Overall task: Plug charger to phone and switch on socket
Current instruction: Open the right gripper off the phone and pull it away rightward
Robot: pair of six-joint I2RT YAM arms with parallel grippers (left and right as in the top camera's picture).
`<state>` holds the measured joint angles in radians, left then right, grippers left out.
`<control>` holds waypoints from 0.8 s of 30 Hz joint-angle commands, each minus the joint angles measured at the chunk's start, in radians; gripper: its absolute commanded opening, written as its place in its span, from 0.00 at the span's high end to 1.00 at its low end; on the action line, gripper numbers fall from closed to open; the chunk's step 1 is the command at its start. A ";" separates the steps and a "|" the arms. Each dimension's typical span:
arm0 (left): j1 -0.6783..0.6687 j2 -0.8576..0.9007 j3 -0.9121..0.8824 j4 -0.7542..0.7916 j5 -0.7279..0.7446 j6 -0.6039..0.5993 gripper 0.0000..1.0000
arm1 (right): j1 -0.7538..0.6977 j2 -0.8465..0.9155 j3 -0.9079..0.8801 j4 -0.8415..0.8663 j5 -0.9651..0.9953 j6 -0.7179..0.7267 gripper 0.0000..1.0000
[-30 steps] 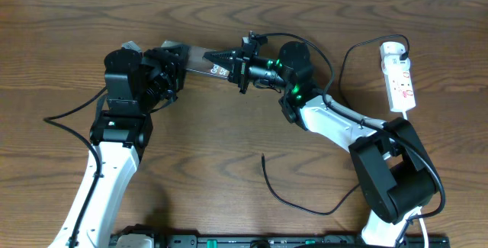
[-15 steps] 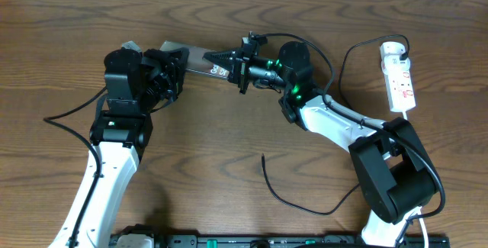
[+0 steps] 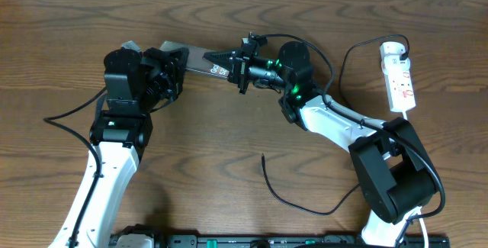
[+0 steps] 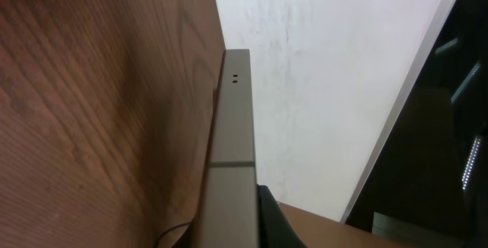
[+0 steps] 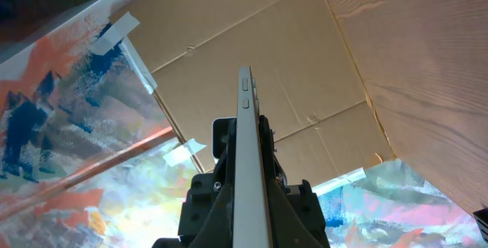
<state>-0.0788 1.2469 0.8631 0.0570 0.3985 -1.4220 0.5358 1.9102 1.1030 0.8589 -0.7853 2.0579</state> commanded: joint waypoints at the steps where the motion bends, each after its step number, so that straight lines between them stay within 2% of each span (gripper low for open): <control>1: 0.006 0.001 0.007 -0.002 0.010 0.018 0.93 | -0.009 -0.010 0.013 0.016 0.005 -0.006 0.96; 2: 0.006 0.001 0.007 -0.002 0.010 0.018 0.92 | -0.009 -0.010 0.013 0.016 0.005 -0.006 0.85; 5: 0.006 0.001 0.007 -0.002 0.010 0.018 0.93 | -0.009 -0.010 0.013 0.017 0.004 -0.006 0.64; 8: 0.006 0.001 0.007 -0.002 0.010 0.018 0.93 | -0.009 -0.010 0.013 0.018 0.000 -0.006 0.17; 9: 0.006 0.001 0.007 -0.002 0.010 0.018 0.93 | -0.009 -0.010 0.013 0.021 0.000 -0.006 0.06; 10: 0.006 0.001 0.007 -0.002 0.010 0.018 0.93 | -0.009 -0.010 0.013 0.021 0.000 -0.006 0.01; 19: 0.042 0.000 0.007 -0.002 0.019 0.022 0.93 | -0.016 -0.010 0.013 0.021 -0.015 -0.010 0.01; 24: 0.177 -0.002 0.007 0.033 0.169 0.022 0.93 | -0.068 -0.010 0.013 0.021 -0.087 -0.068 0.01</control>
<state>0.0113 1.2495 0.8623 0.0517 0.4393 -1.4128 0.5144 1.9102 1.1034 0.8772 -0.8173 2.0521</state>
